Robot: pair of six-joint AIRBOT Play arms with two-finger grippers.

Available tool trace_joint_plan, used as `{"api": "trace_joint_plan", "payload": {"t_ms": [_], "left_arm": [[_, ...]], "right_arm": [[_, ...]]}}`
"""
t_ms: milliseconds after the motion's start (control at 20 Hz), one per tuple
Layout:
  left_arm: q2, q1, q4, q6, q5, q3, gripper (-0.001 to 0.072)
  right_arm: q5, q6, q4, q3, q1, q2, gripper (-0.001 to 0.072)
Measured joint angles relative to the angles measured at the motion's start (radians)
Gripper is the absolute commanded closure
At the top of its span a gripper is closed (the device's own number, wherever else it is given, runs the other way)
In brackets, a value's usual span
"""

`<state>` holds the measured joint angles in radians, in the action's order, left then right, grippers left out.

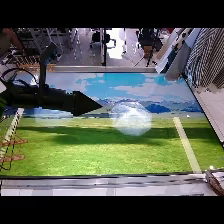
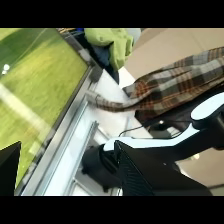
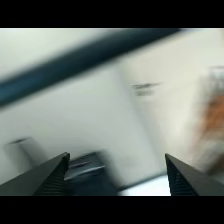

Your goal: Fold the clothes and pants, and hang the long-sleeved shirts on hangers.

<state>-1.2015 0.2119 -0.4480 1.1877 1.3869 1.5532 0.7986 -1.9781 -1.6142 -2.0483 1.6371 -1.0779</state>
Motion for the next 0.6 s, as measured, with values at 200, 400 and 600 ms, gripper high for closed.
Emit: {"api": "trace_joint_plan", "payload": {"t_ms": [200, 400, 600], "left_arm": [[0.001, 0.0, -0.192, -0.002, 0.077, 0.0, 0.0164], [0.018, 0.0, -0.772, 0.183, 0.123, 0.0, 0.0163], [0.061, -0.003, -1.292, 0.355, 0.081, 0.0, 0.0163]], "right_arm": [[0.181, 0.181, 0.399, 0.006, -0.209, 0.068, 0.0262], [0.49, 0.388, 0.783, 0.101, -0.596, 0.068, 0.0438], [0.679, 0.507, 0.801, 0.24, -1.041, 0.066, 0.0682]]}}
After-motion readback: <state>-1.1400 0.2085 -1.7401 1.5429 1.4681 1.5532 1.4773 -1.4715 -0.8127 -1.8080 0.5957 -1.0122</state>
